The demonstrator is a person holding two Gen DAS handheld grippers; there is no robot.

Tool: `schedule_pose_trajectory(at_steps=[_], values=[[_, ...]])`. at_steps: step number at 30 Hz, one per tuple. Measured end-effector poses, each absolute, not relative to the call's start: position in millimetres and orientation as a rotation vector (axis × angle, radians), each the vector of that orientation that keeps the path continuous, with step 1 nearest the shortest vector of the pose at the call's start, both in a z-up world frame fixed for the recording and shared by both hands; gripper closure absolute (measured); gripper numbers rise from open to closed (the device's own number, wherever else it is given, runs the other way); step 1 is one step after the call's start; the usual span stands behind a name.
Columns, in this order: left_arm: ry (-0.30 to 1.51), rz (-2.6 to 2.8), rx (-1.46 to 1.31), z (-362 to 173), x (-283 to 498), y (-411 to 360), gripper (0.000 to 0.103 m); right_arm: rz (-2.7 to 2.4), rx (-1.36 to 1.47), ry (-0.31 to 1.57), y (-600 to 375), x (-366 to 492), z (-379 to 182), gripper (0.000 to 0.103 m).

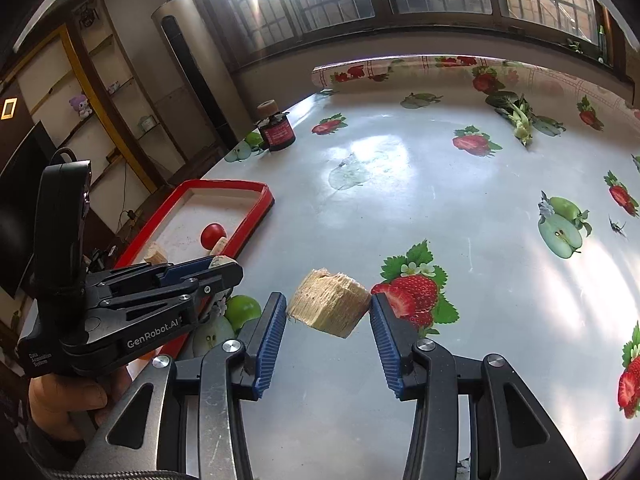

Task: Organize fruits
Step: 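Carry the cork disc and porous block into the red tray and release both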

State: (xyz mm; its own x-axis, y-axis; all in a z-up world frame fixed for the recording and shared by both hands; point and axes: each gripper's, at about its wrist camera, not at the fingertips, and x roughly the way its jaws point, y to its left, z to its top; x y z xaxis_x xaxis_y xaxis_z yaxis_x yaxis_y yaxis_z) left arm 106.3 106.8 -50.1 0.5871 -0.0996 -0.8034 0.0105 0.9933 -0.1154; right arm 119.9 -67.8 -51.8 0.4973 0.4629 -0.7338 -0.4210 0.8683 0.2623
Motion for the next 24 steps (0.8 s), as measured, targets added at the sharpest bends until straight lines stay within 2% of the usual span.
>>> schedule_pose_trajectory(at_steps=[24], values=[[0.895,0.049,-0.144,-34.1,77.9,186.6,0.081,0.656,-0.006,0.900,19.4,115.4,-46.4,0.059]])
